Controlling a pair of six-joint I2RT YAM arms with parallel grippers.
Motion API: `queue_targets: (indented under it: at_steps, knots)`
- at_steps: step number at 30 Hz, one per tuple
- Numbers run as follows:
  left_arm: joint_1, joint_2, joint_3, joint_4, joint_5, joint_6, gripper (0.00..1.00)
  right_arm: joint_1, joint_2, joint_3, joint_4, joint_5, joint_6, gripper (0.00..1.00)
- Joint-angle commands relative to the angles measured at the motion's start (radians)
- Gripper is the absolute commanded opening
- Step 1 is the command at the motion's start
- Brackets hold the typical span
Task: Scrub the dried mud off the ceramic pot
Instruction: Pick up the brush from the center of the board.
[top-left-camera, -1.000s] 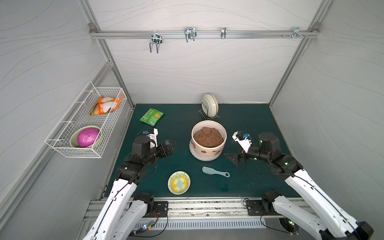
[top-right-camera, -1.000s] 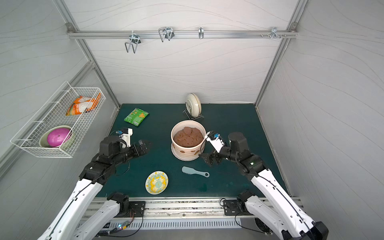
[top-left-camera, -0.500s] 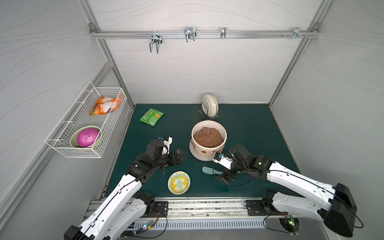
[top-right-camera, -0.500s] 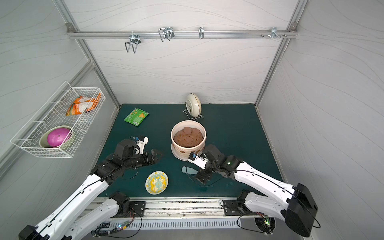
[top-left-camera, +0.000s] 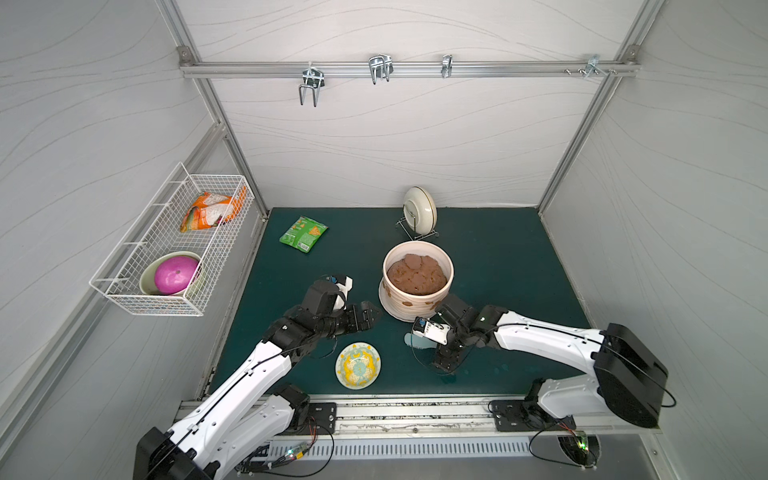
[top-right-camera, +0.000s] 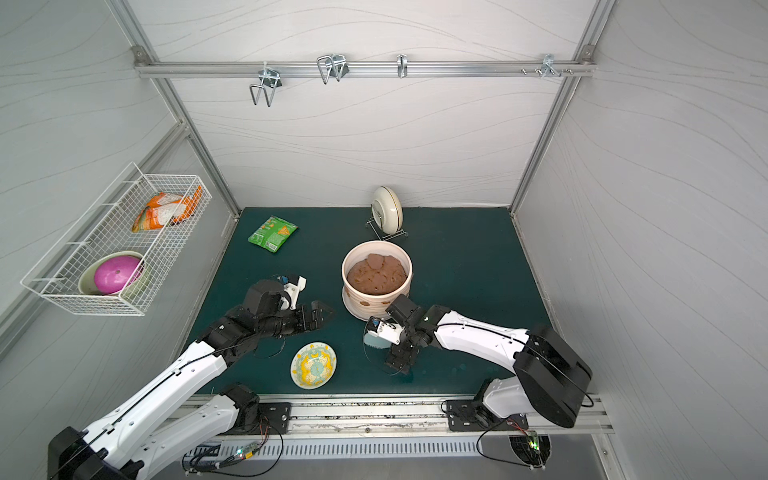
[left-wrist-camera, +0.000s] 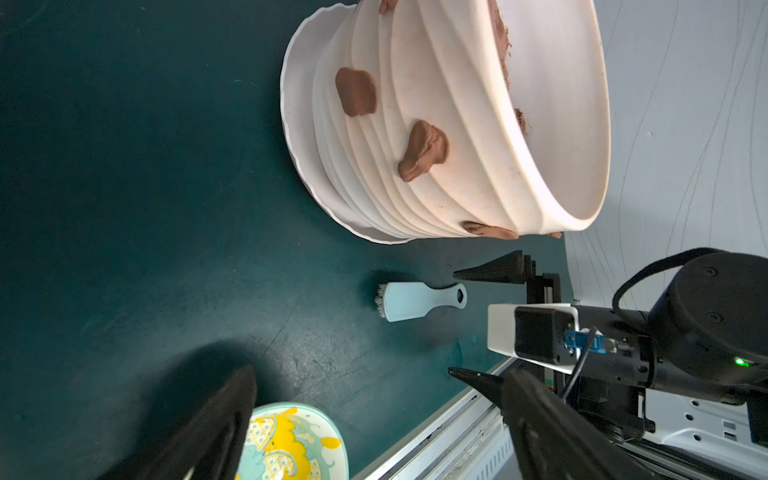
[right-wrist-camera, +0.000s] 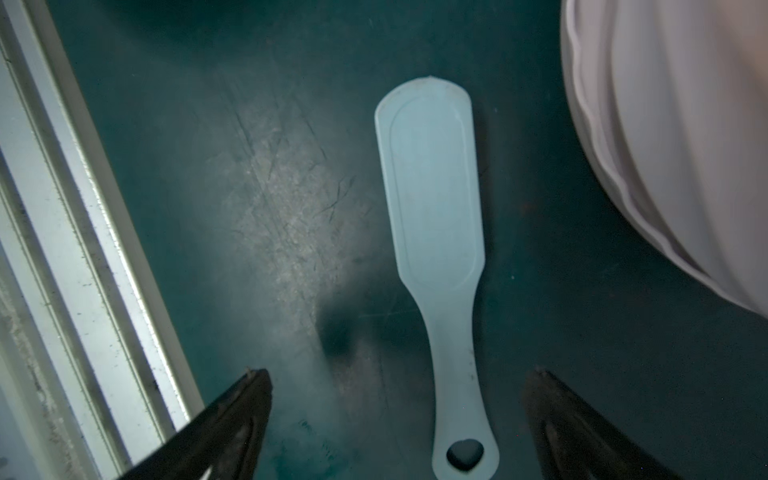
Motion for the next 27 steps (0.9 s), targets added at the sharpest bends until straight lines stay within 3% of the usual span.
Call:
queue_targets:
  at_steps: [1,15,23,27]
  knots:
    - [-0.005,-0.002,0.001,0.039,-0.019,0.005,0.98,0.008,0.028,0.034,0.024,-0.012,-0.013,0.98]
    - [-0.005,-0.016,-0.011,0.011,-0.058,0.022,0.99,0.004,0.181,0.123,-0.033,-0.05,-0.06,0.89]
    - [-0.005,-0.018,-0.016,-0.002,-0.062,0.028,0.98,0.003,0.25,0.152,-0.097,-0.063,-0.09,0.77]
    - [-0.005,-0.016,-0.016,-0.006,-0.064,0.029,0.98,0.008,0.249,0.153,-0.107,-0.081,-0.085,0.64]
